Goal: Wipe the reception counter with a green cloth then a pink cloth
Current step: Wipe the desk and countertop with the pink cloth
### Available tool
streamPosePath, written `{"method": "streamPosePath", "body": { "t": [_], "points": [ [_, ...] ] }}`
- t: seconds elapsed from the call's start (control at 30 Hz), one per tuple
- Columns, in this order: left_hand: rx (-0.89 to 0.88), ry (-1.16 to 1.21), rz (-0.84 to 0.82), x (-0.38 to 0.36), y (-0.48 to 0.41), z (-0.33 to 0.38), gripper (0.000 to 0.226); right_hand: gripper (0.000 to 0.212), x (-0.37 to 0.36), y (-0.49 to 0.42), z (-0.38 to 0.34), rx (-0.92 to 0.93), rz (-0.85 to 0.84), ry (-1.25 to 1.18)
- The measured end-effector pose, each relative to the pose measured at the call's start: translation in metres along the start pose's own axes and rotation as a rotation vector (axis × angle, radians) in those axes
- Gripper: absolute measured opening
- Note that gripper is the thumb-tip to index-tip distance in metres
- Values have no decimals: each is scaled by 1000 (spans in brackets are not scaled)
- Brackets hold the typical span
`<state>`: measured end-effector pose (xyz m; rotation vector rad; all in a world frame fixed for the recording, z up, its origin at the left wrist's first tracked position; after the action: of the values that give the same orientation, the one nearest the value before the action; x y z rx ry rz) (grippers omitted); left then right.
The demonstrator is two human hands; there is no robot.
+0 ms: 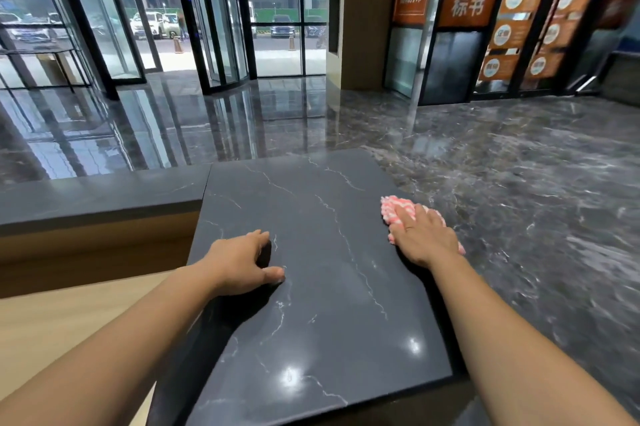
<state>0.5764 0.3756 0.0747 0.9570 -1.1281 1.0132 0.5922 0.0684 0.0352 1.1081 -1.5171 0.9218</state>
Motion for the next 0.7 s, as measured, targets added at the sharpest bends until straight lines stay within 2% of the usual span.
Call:
{"method": "streamPosePath", "body": {
  "t": [0.07, 0.23, 0.37, 0.5, 0.6, 0.7],
  "points": [
    [-29, -35, 2, -3, 17, 2, 76, 56, 0, 11, -8, -28, -29, 4],
    [-35, -87, 44, -7, 45, -1, 102, 56, -7, 51, -54, 40, -51, 1],
    [-13, -85, -6, -8, 53, 3, 94, 60, -16, 88, -113, 212, -83, 50],
    [41, -122, -91, -10, 52, 4, 97, 60, -27, 102, -152, 332, -125, 50],
    [67, -144, -134, -8, 48, 6, 100, 57, -27, 97, -146, 352, -103, 29],
    [88, -128, -154, -7, 46, 6, 102, 57, -16, 86, -110, 289, -38, 36]
  ]
}}
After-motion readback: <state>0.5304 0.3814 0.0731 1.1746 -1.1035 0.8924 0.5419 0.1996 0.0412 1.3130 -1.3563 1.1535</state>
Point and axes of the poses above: each hand's wrist, its own y-axis away from the middle knuckle, its own x-axis out of the back of the hand, z = x × y, the point moved 2 cm from there along -y, towards the middle knuckle, and after that the axes turned 7 degrees about z, right-handed, at the moved point
